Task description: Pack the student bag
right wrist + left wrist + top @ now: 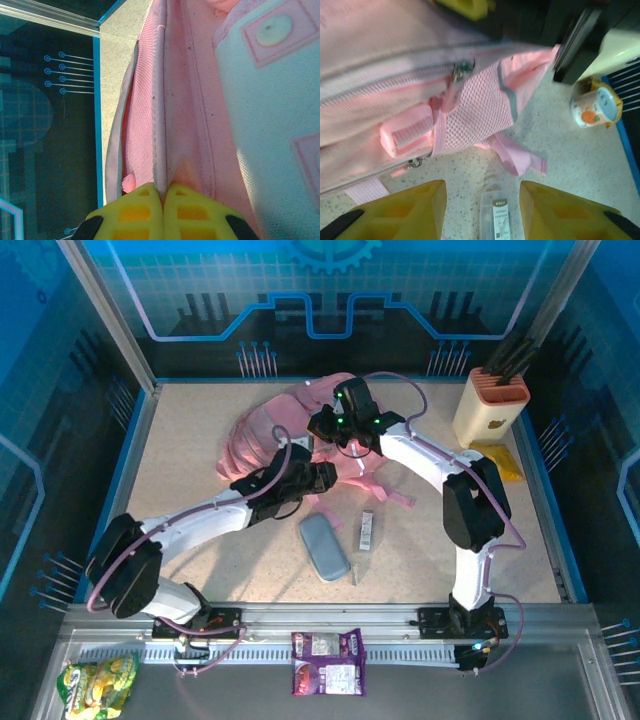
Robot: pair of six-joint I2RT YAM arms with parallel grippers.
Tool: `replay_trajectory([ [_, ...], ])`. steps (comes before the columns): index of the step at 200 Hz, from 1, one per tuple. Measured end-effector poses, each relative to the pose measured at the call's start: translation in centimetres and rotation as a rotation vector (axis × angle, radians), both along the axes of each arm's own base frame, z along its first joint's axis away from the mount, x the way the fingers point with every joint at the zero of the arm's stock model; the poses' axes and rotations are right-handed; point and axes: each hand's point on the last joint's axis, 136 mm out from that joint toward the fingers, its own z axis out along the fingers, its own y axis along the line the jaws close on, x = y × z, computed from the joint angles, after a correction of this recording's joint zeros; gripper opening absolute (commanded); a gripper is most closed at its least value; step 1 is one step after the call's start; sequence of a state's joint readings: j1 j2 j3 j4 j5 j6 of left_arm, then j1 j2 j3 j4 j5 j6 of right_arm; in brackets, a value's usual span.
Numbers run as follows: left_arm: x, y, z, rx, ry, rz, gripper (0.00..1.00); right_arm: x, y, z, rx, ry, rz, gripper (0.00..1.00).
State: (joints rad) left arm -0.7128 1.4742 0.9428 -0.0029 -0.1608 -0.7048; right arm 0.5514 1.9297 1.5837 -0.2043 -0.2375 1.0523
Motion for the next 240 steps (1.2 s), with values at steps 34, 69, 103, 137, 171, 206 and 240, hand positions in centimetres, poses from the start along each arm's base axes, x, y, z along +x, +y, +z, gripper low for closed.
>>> replay_trajectory([
  [34,1.0,-1.4,-1.3,0.045,0.000,-0.003,0.44,-0.1,0.0,0.0,0.012,0.018,-0.010,0.00],
  [69,2.6,-1.7,-1.0,0.073,-0.033,0.040,0.43,0.3,-0.1,0.3,0.034,0.026,-0.033,0.00],
  [103,3.2,-1.1,-1.3,0.113,-0.036,0.108,0.42,0.5,-0.1,0.5,0.049,0.028,-0.045,0.00],
  [137,3.5,-0.5,-1.4,0.147,-0.042,0.153,0.41,0.6,-0.1,0.7,0.059,0.027,-0.051,0.00],
  [171,4.1,0.2,-1.2,0.202,-0.049,0.207,0.40,1.0,0.0,1.1,0.081,0.022,-0.068,0.00],
  [206,4.4,1.0,-1.0,0.252,-0.051,0.283,0.36,1.2,0.1,1.2,0.105,0.022,-0.084,0.00],
  [240,4.8,2.1,-0.4,0.287,-0.067,0.359,0.27,1.3,0.1,1.1,0.105,0.020,-0.091,0.00],
])
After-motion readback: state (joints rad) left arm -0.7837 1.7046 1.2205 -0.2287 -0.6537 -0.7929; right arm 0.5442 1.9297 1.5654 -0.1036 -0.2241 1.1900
